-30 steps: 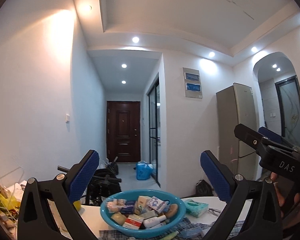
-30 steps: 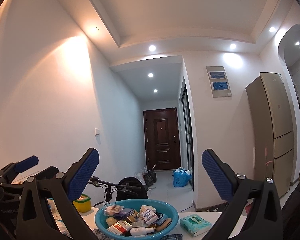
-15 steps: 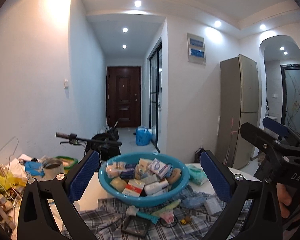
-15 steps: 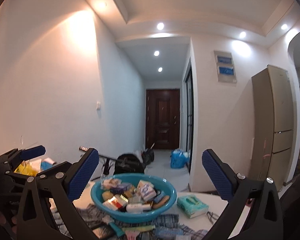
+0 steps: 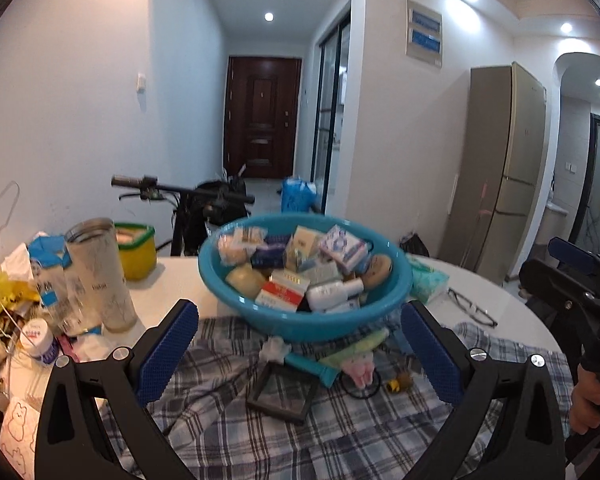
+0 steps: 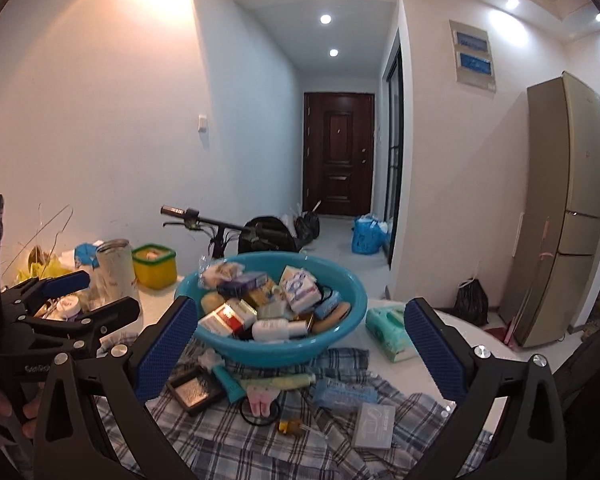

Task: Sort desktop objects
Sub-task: 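Lower both tools toward the items lying on the plaid shirt, then close the left tool on the black square frame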

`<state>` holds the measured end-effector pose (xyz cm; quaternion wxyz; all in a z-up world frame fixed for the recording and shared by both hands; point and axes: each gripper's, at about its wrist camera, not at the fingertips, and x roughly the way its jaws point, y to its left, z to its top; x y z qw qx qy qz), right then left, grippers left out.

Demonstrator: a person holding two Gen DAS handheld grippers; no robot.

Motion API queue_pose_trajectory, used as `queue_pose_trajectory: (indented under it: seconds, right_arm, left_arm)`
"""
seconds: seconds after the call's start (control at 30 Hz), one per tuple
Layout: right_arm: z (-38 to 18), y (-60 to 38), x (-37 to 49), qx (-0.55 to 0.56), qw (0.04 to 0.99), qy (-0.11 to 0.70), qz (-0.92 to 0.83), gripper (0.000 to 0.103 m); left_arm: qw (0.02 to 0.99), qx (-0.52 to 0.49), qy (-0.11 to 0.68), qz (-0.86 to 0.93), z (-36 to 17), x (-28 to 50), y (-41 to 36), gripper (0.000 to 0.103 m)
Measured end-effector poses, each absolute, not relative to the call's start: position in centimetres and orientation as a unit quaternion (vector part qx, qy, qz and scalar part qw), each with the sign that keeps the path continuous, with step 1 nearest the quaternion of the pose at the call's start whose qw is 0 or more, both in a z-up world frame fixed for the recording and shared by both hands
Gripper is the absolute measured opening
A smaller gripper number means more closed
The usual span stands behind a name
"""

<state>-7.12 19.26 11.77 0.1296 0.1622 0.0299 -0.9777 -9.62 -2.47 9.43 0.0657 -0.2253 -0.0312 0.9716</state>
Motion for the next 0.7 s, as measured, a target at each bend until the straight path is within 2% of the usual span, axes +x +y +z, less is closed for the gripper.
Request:
queue_pose_trajectory:
  seconds: [0.37, 0.7]
  right_arm:
    - [4.5, 19.5, -10.0, 0.315, 0.137, 0.040, -0.938, 0.103]
    - [0.8, 19.2, -11.2, 0.376, 0.133, 0.035, -0.916, 0.103]
  left_arm:
    - [0.074, -0.354, -0.012, 0.932, 1.6, -11.4, -1.4, 0.103]
    - [0.073, -0.436, -0.007, 0.897, -2.6, -13.3, -1.3, 0.103]
